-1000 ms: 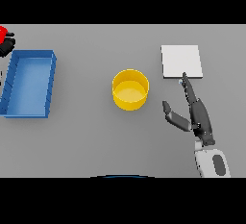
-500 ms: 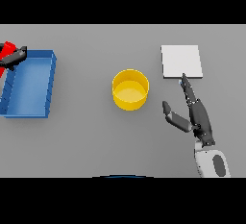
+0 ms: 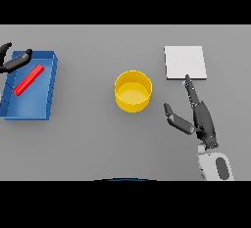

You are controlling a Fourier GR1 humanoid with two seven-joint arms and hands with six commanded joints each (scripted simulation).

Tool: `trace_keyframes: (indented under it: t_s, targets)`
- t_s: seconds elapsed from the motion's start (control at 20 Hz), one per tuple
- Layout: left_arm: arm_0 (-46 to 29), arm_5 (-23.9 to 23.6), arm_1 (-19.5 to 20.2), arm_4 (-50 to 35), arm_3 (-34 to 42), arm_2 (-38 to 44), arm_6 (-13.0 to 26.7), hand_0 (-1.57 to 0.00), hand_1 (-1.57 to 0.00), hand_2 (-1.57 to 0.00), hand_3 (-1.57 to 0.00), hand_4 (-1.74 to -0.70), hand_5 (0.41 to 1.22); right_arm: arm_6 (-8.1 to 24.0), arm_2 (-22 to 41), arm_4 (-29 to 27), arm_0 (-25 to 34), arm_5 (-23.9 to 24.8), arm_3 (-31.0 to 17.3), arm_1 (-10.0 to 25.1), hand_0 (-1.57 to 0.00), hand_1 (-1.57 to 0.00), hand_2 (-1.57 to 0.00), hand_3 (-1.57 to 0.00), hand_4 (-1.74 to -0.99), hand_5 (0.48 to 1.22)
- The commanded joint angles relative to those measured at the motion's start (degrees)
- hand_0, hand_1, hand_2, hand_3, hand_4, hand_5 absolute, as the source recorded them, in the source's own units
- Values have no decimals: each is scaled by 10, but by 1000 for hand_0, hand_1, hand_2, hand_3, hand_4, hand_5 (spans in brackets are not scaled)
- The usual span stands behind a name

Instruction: Pick up the red beaker and tilt it to pour out 1 green nut into yellow bowl. Pick up the yellow bowl and place it on the metallic measuring scale.

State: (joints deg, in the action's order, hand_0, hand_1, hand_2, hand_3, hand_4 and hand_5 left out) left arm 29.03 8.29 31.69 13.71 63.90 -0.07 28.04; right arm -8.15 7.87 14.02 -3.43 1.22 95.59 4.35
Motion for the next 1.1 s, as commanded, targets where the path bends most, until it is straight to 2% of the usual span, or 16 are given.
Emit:
trace_keyframes:
  t_s: [0.0,0.05,0.1,0.2,0.35,0.4,0.6,0.75,0.9,1.05]
  targets:
    - [1,-4,-1,1,2,1,-3,-80,-73,-69,-72,-776,631,17,-1,3,5,2,-3,1,1,1,1,1,-1144,644]
    - [5,-8,-2,-3,8,4,-8,-64,-58,-55,-57,-778,633,42,2,25,14,10,-5,8,1,1,1,1,-1131,631]
    - [3,-11,-6,-10,8,9,-22,-51,-46,-44,-45,-779,635,46,9,33,22,5,-5,11,1,1,1,1,-1115,638]
    - [-5,-19,-13,-20,17,16,-35,-32,-29,-28,-29,-786,652,22,23,44,39,-25,-7,39,1,1,1,1,-1080,662]
    - [-3,-21,-23,-27,25,17,-32,-16,-15,-14,-14,-799,666,52,57,115,90,-60,-18,98,1,1,1,1,-1122,649]
    - [-7,-21,-24,-27,33,14,-30,-13,-11,-11,-11,-800,673,65,75,140,107,-70,-26,105,1,1,1,1,-1128,637]
    - [-8,-18,-26,-29,30,15,-24,-5,-4,-4,-4,-809,688,42,136,232,186,-112,-56,162,1,1,1,1,-1150,630]
    - [-11,-11,-23,-34,31,18,-25,-2,-2,-1,-2,-811,689,17,176,272,246,-145,-96,180,1,1,1,1,-1162,637]
    - [-8,-9,-22,-33,31,18,-25,0,0,0,0,-805,691,-1,214,304,292,-169,-131,181,1,1,1,1,-1161,643]
    - [-17,-9,-23,-34,36,17,-31,0,0,0,0,-805,695,-37,236,320,323,-186,-172,192,1,1,1,1,-1154,639]
